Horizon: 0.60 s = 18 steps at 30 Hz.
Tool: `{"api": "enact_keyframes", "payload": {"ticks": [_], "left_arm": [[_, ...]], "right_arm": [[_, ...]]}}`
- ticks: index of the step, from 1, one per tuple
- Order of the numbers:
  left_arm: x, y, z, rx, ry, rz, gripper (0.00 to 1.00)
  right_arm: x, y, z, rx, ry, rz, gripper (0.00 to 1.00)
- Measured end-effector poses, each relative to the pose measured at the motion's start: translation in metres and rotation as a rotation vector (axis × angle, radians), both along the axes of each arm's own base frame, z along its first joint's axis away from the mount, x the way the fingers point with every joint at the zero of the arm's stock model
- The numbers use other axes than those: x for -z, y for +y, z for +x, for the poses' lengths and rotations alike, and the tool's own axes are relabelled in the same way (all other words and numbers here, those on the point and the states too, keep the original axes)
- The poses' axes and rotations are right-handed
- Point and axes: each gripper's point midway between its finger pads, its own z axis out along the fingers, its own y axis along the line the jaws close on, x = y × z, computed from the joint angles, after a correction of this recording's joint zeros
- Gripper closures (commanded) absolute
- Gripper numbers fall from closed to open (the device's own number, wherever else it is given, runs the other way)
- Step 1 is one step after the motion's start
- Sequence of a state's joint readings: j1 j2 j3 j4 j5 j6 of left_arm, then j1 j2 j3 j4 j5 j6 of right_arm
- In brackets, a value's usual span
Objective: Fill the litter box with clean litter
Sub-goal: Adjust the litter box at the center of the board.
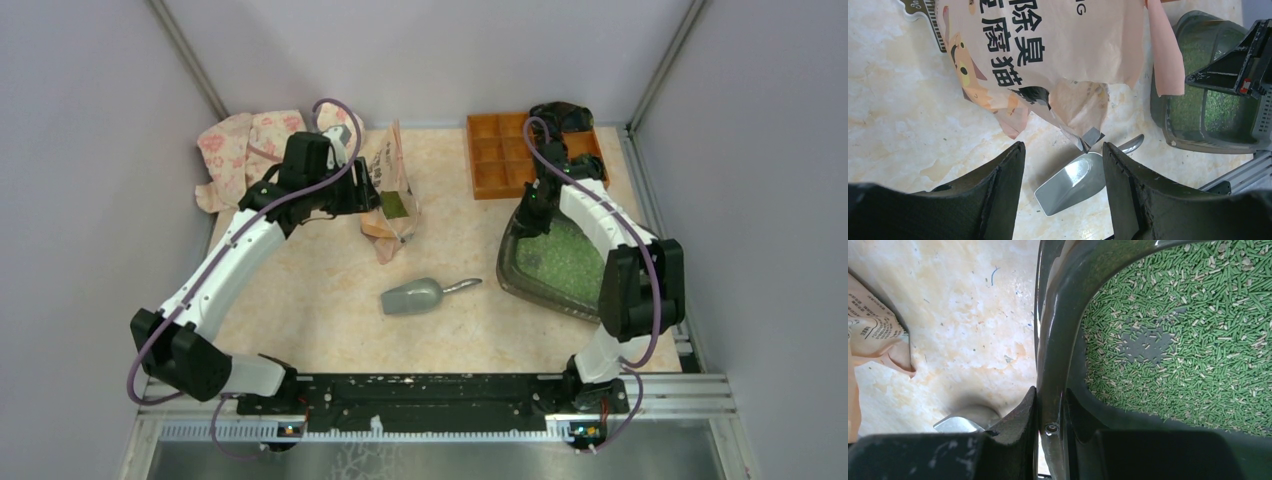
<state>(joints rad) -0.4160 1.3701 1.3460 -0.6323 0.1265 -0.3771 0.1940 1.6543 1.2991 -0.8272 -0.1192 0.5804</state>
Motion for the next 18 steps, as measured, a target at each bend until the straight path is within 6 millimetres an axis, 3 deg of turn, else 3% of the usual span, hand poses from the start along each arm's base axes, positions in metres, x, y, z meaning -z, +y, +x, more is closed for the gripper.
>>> {"api": "enact_keyframes", "payload": {"ticks": [12,14,16,18], "left_arm": [[-0.0003,-0.0006,-0.0001,0.000,-0.001,-0.005,0.36],[-0.0004,-0.0005,-0.0002,0.000,-0.001,-0.005,0.36],[-0.0004,-0.0005,-0.0002,0.000,-0.001,-0.005,0.36],[-0.0003,-0.0005,-0.0002,0.000,0.000,-0.005,0.36]], "right_arm": [[-0.0009,0.0005,0.0023,0.003,-0.010,0.004,1.00],[0.0001,0.0011,0.0024,0.002,-0.007,0.007,0.98],[0.0003,0.0012,0.0025,-0.001,-0.006,0.012,0.87],[0.0000,0.0008,0.0025,-0.002,-0.005,0.017,0.83]]}}
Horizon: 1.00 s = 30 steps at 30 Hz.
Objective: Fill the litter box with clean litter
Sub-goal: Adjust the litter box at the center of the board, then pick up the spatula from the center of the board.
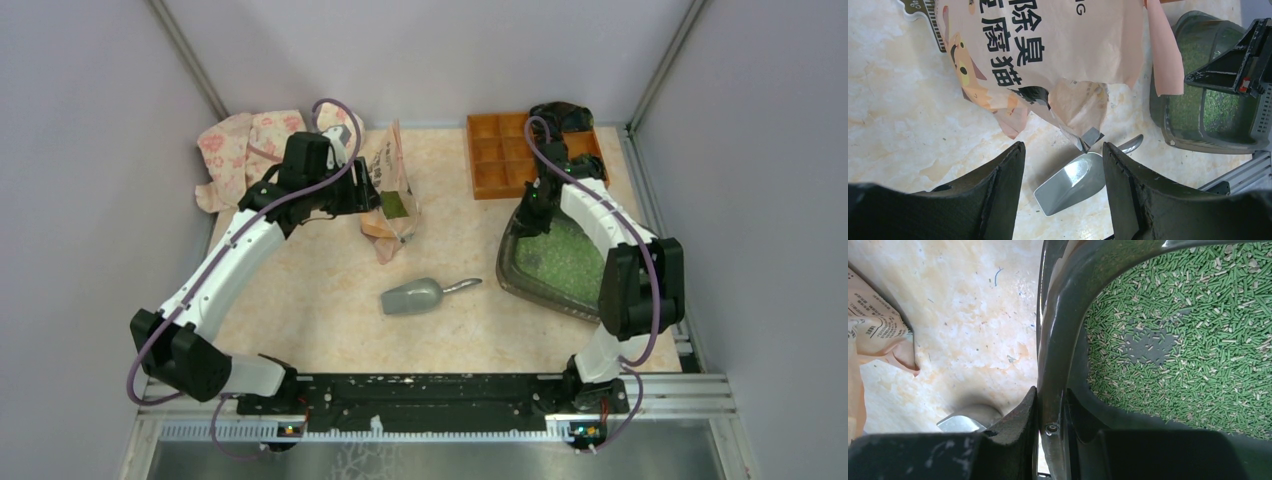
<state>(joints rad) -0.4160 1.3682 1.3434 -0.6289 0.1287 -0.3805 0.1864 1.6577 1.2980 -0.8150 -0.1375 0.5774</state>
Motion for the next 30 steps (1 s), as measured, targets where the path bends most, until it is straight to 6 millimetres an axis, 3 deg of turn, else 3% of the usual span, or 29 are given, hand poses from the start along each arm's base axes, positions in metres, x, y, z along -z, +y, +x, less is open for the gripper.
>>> {"api": "enact_keyframes", "payload": {"ticks": [3,7,10,13,19,22,25,27,30], "left_arm": [[0.000,0.000,0.000,-0.001,0.000,0.000,0.35],[0.000,0.000,0.000,-0.001,0.000,0.001,0.36],[0.000,0.001,0.000,-0.005,0.000,0.005,0.35],[-0.002,0.002,0.001,-0.010,-0.003,0.007,0.35],[-0.017,0.005,0.006,-0.032,-0.033,0.017,0.34],[-0.022,0.009,0.013,-0.052,-0.050,0.036,0.34],[-0.019,0.010,0.019,-0.069,-0.046,0.053,0.34],[-0.012,0.013,0.022,-0.085,-0.034,0.073,0.33],[-0.004,0.019,0.026,-0.109,-0.018,0.100,0.33]], "right_arm": [[0.000,0.000,0.000,-0.005,0.001,0.007,0.69],[-0.004,-0.003,0.003,-0.024,-0.010,0.002,0.43],[-0.016,-0.003,0.012,-0.051,-0.048,0.000,0.39],[-0.031,-0.002,0.021,-0.080,-0.100,0.001,0.28],[-0.079,0.009,0.027,-0.225,-0.271,-0.007,0.27],[-0.107,0.041,0.012,-0.401,-0.389,-0.029,0.30],[-0.124,0.090,-0.013,-0.638,-0.486,-0.030,0.30],[-0.121,0.117,-0.030,-0.798,-0.524,-0.040,0.29],[-0.096,0.135,-0.049,-0.965,-0.544,-0.080,0.29]]}}
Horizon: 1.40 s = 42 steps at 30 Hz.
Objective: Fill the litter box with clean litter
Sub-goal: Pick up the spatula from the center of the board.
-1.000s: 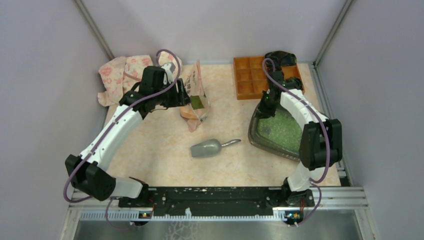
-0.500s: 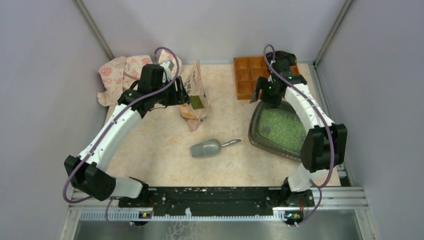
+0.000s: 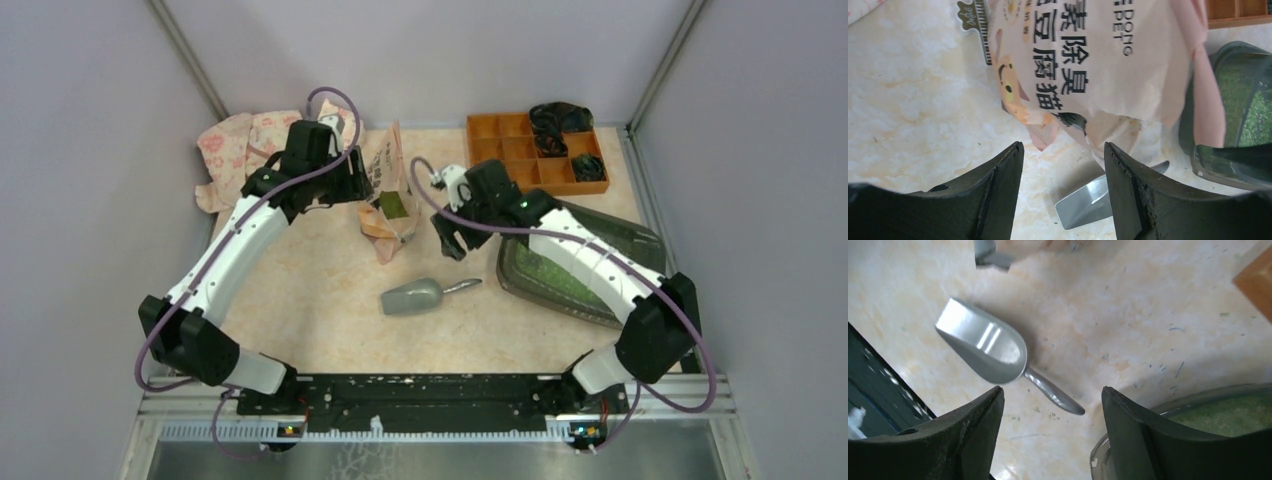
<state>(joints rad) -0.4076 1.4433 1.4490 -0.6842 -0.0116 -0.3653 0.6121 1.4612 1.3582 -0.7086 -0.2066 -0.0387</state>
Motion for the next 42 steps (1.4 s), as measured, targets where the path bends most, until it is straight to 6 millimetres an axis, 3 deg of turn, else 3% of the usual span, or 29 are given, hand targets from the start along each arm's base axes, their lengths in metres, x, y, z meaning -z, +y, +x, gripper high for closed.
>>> {"api": "enact_keyframes", "payload": {"ticks": [4,10,18,26,36,42], "left_arm": [[0.003,0.017,0.007,-0.051,0.005,0.020,0.33],[0.003,0.031,0.012,-0.093,0.003,0.029,0.33],[0.004,0.031,0.012,-0.093,0.003,0.029,0.34],[0.006,0.032,0.011,-0.095,0.010,0.035,0.33],[0.009,0.032,0.010,-0.095,0.017,0.037,0.33],[0.009,0.032,0.010,-0.095,0.017,0.037,0.33]], "right_arm": [[0.056,-0.005,-0.027,-0.149,0.015,-0.119,0.30],[0.096,-0.016,-0.039,-0.270,-0.023,-0.199,0.29],[0.103,-0.002,-0.037,-0.399,-0.102,-0.206,0.28],[0.135,0.015,-0.062,-0.536,-0.063,-0.250,0.29],[0.157,0.010,-0.059,-0.526,-0.071,-0.301,0.39],[0.176,0.009,-0.057,-0.519,-0.060,-0.315,0.54]]}}
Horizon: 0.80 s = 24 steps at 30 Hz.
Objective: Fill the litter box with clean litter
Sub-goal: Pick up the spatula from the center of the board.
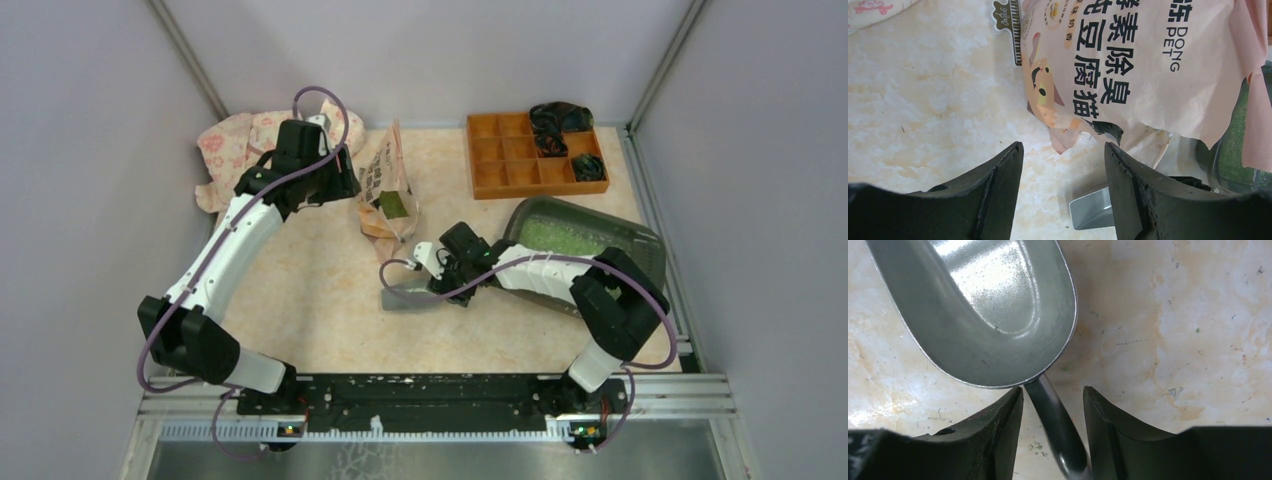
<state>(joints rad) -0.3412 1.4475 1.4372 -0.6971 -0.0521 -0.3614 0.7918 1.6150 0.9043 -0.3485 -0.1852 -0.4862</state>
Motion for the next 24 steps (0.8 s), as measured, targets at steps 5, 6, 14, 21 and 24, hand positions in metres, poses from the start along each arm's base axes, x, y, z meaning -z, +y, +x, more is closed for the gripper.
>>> {"api": "enact_keyframes", "payload": {"ticks": [5,6,14,21,24], "left_arm": [[0.000,0.000,0.000,-0.001,0.000,0.000,0.34],[0.000,0.000,0.000,-0.001,0.000,0.000,0.34],[0.001,0.000,0.000,0.000,0.002,0.001,0.34],[0.001,0.000,0.000,0.000,0.003,0.000,0.34],[0.002,0.000,0.000,0.000,0.005,0.001,0.34]], "right_arm": [[0.003,0.003,-0.002,0.006,-0.001,0.011,0.60],[0.003,0.004,-0.003,0.006,-0.005,0.016,0.60],[0.005,0.008,-0.019,0.025,-0.004,0.057,0.75],[0.001,0.009,-0.017,0.099,-0.008,0.092,0.87],[-0.006,0.008,-0.017,0.141,0.003,0.101,1.00]]}}
